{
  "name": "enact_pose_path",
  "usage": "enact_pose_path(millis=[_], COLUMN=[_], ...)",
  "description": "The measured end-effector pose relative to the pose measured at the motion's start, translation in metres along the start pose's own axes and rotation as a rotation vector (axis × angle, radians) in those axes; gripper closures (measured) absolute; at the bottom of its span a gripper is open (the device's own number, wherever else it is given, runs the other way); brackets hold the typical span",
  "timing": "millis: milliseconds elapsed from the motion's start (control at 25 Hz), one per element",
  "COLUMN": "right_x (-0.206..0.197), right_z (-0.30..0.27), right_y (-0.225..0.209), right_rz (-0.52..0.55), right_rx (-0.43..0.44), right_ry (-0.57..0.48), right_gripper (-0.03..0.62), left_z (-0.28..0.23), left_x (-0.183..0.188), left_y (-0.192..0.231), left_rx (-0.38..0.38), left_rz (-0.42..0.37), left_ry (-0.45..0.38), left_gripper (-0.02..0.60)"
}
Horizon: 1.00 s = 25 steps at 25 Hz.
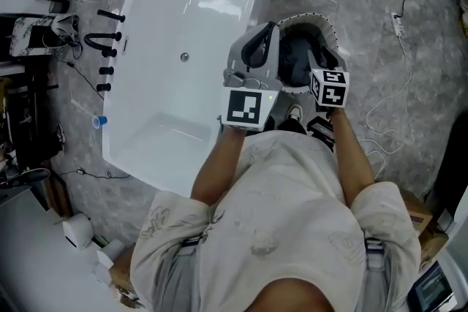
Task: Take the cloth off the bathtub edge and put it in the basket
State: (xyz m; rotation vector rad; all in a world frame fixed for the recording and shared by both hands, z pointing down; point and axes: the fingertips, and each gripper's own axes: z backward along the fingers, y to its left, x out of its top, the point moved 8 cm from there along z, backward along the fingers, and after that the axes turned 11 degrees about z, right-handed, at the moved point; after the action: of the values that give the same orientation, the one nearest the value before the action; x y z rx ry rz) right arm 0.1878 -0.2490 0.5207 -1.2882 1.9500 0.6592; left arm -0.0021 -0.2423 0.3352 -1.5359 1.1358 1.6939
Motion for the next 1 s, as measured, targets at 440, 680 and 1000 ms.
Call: enact_pose_path(millis=[440, 680, 1000], right_x=[0.121, 0.181, 0.219], right_z=[0.085, 0.147, 0.222], right_y=[-0.005, 0.003, 0.025], right_rz=[0.092, 0.175, 0.310], right_rx=[-0.083, -0.152, -0.345], right_ry=[-0.331, -0.543, -0.843], right_gripper=[0.431, 0.431, 0.433], left_z=[0.004, 0.009, 0.028], left_x=[0.024, 0.047, 0.092], left_y=[0.002, 0.002, -0.002], left_rx=[-0.002, 0.010, 0.041], left_rz=[-0.018, -0.031, -0.050], left_ry=[-0.046, -0.087, -0.191], left_gripper=[0.581, 0.581, 0.581])
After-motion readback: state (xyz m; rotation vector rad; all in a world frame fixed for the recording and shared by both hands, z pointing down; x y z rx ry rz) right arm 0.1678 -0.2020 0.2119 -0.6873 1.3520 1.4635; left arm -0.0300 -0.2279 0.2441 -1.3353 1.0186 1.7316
